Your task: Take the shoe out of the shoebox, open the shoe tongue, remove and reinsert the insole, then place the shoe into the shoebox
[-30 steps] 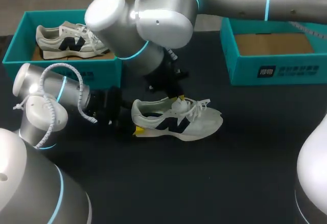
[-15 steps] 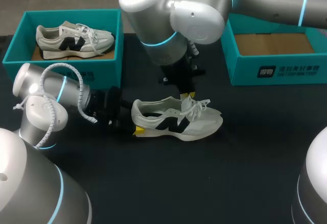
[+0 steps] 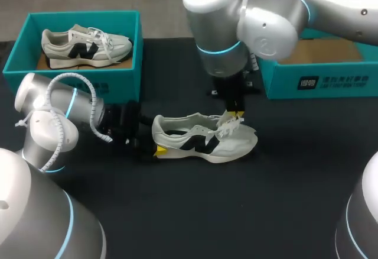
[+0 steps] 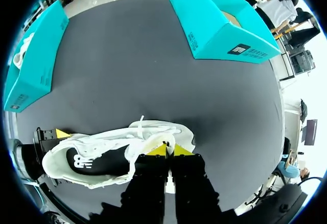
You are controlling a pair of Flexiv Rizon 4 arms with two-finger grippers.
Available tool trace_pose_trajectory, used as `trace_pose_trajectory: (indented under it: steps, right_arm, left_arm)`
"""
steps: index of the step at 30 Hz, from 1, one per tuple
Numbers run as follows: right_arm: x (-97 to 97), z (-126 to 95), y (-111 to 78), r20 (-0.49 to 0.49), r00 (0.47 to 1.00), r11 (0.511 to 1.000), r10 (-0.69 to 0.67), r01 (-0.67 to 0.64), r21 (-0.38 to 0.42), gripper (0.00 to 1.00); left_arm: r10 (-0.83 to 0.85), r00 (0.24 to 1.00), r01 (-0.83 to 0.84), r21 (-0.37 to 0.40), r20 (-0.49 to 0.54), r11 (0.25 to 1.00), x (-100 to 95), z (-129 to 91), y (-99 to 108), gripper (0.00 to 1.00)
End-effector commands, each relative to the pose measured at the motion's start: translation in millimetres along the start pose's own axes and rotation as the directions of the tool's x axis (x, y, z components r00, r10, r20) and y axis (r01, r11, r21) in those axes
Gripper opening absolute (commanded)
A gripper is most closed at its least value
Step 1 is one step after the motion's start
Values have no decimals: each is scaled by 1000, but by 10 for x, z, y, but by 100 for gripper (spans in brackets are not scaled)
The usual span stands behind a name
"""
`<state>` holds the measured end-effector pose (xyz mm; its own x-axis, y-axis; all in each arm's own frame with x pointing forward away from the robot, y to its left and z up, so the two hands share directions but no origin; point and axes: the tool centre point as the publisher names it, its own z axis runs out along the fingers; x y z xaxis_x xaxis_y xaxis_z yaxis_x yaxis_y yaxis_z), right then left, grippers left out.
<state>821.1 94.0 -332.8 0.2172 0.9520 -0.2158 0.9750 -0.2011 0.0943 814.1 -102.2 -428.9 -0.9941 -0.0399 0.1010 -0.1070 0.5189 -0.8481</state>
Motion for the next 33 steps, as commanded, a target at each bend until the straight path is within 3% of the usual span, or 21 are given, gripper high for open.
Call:
trace_pose_trajectory:
  steps: [1,11,14,18,19,20,27,33]
  right_arm:
    - [-47,212,36,-123,992,1000,15,-12,21,0]
    - [-79,383,29,-107,994,998,38,-33,50,0]
    - [-72,377,23,-104,994,998,34,-29,50,25]
    - [-69,301,16,-107,994,999,36,-33,33,51]
    - [-72,250,13,-112,993,999,40,-38,20,85]
    - [-75,199,12,-118,992,999,41,-41,7,100]
    - [-22,-229,12,-163,986,995,20,-35,-89,100]
    - [114,-608,55,-274,953,978,-131,80,-191,100]
  left_arm:
    - [1,1000,-1,1,1,1000,7,16,24,0]
    - [1,1000,-1,1,1,1000,7,16,24,0]
    - [1,1000,-1,1,1,1000,7,16,24,0]
    - [1,1000,-1,1,1,1000,7,16,24,0]
    - [1,1000,-1,1,1,1000,7,16,24,0]
    - [1,1000,-1,1,1,1000,7,16,24,0]
    - [1,1000,-1,1,1,1000,7,16,24,0]
    - [1,1000,-1,1,1,1000,7,16,24,0]
